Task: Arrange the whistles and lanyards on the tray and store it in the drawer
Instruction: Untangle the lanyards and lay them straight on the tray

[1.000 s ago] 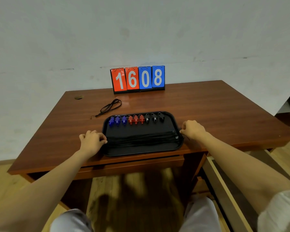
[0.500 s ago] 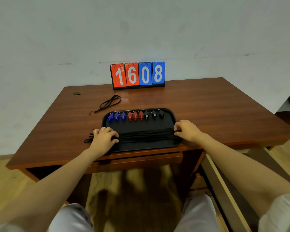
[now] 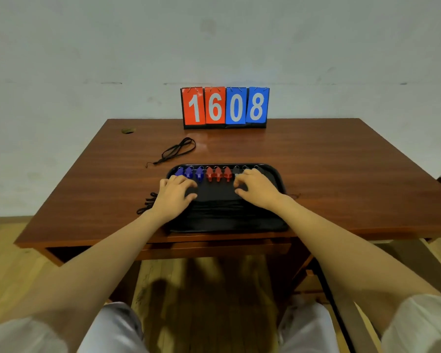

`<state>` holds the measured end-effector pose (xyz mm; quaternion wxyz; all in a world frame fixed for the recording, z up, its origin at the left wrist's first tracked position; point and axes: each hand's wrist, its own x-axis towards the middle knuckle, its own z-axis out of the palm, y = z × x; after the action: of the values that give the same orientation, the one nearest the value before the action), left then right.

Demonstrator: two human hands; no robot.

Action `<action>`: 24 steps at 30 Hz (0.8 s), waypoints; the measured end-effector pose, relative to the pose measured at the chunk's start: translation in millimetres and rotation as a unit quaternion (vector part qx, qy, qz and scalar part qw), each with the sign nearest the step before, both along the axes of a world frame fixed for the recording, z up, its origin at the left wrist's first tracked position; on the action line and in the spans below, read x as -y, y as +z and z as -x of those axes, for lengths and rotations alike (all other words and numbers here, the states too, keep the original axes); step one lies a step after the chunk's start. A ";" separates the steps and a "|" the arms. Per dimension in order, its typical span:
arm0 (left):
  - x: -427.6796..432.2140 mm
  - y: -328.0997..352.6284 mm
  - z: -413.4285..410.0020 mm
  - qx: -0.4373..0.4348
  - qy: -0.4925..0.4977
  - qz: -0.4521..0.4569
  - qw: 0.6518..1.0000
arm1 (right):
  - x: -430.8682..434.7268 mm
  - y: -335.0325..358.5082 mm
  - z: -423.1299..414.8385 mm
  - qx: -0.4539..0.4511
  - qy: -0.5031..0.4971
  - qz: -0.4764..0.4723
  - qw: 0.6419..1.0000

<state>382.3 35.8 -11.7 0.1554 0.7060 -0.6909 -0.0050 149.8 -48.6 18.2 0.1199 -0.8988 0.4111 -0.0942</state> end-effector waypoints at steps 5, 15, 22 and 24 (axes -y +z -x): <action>36.6 17.2 -39.6 -0.003 0.069 0.001 0.998 | 35.2 14.2 -76.4 0.002 0.034 -0.013 0.999; 106.0 5.4 -150.8 -0.038 0.173 -0.088 0.980 | 119.8 3.6 -215.0 -0.042 0.055 -0.098 0.993; 121.0 -33.5 -161.2 -0.024 0.132 -0.026 0.991 | 135.3 -33.9 -270.9 -0.129 0.112 -0.140 0.975; 121.5 -40.4 -160.5 -0.024 0.139 0.011 0.990 | 135.6 -35.6 -277.2 -0.121 0.113 -0.137 0.977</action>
<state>542.8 -85.6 -52.1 0.1793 0.7932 -0.5819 0.0074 427.0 -184.3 -17.3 0.2010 -0.9193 0.3271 0.0861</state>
